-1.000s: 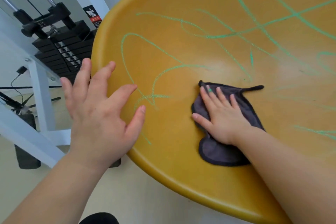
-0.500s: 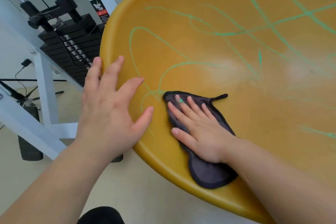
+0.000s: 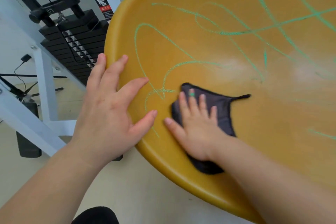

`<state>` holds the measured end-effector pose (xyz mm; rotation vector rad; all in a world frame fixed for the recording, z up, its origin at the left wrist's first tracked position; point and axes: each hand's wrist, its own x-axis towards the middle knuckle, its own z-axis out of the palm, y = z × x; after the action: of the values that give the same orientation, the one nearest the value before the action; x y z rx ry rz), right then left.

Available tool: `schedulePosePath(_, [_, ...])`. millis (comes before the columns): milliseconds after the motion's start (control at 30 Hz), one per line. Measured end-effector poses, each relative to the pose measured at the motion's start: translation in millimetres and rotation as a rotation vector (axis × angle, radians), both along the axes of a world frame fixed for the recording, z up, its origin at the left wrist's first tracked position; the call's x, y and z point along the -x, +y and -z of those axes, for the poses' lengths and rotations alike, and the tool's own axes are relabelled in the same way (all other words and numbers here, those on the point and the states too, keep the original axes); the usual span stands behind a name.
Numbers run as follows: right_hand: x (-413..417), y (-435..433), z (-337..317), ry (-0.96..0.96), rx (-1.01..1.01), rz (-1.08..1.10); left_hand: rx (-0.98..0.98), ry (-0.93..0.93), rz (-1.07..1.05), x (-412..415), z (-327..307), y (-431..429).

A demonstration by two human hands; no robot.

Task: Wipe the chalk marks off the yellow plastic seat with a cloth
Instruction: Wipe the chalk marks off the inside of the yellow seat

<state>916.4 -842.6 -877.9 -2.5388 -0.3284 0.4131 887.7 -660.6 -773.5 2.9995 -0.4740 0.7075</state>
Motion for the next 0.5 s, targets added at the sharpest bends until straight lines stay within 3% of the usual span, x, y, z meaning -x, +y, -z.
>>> schedulePosePath(133, [23.1,12.2,-17.1,-0.065,-0.234,-0.261,0.082,0.013,0.021,0.1,-0.3,-3.2])
schedulePosePath(200, [6.4,-9.3,0.0,-0.138,-0.180,-0.303,0.107,0.029,0.037,0.0,-0.1,-2.5])
schedulePosePath(367, [-46.0,-73.3,39.0,-0.164,0.133,0.066,0.154,0.068,0.036,1.1,-0.7,-2.7])
schedulePosePath(500, [-44.0,-66.4,29.5,-0.025,0.097,0.141,0.173,0.099,0.064,4.6,1.2,-1.3])
